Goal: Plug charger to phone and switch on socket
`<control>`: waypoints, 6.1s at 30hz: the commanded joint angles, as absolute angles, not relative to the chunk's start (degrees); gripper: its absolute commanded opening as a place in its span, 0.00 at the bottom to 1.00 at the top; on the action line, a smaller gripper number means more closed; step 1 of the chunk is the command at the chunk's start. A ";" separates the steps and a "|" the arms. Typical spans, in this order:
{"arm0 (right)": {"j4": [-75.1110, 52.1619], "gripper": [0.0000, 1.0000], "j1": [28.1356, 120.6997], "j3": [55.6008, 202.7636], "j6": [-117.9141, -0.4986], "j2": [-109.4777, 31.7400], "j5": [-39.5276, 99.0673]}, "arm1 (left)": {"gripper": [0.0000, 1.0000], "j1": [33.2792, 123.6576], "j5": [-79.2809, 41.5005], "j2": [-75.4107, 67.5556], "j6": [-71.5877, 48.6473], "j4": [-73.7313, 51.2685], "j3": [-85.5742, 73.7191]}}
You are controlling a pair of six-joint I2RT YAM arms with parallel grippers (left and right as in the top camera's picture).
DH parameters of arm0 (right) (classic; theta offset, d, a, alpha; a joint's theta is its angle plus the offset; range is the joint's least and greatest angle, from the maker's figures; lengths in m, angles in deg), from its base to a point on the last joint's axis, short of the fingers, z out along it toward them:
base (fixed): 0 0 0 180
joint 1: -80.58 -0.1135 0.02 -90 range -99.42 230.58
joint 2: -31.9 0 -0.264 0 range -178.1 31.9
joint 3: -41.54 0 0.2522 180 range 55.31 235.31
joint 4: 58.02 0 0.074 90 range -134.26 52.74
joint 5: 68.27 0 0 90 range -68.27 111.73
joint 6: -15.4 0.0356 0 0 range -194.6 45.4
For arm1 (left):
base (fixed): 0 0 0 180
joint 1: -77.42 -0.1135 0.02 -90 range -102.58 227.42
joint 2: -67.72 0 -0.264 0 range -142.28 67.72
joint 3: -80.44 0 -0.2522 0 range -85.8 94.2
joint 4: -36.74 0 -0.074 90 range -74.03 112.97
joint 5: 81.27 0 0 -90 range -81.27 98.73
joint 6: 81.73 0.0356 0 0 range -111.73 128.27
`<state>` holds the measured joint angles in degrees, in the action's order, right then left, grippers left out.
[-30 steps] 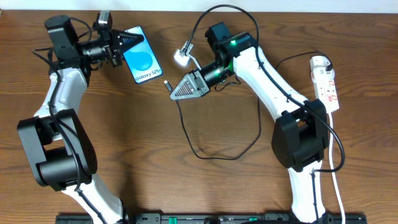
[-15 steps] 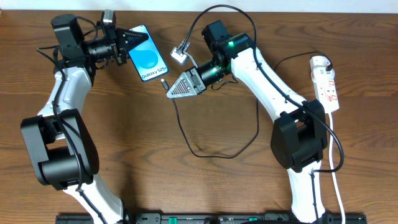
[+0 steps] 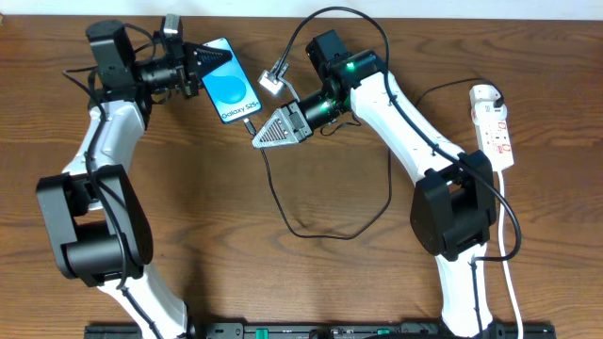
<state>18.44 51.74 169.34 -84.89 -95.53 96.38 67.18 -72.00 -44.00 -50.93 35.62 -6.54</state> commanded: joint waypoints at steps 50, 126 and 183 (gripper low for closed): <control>8.62 0.01 51.76 164.38 -79.31 -95.95 104.38 | 0.07 67.38 -76.96 -43.19 -50.67 40.08 -6.06; -5.30 0.01 50.91 164.36 -64.74 -95.95 103.11 | 0.07 67.38 -81.29 -43.19 -49.16 43.49 -6.08; 5.48 0.01 50.19 164.34 -71.99 -95.95 104.16 | 0.07 67.11 -81.27 -43.19 -45.58 43.47 -6.08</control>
<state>5.41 51.11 163.33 -69.94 -95.58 104.31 67.24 -79.30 -44.00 -45.67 43.12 -6.67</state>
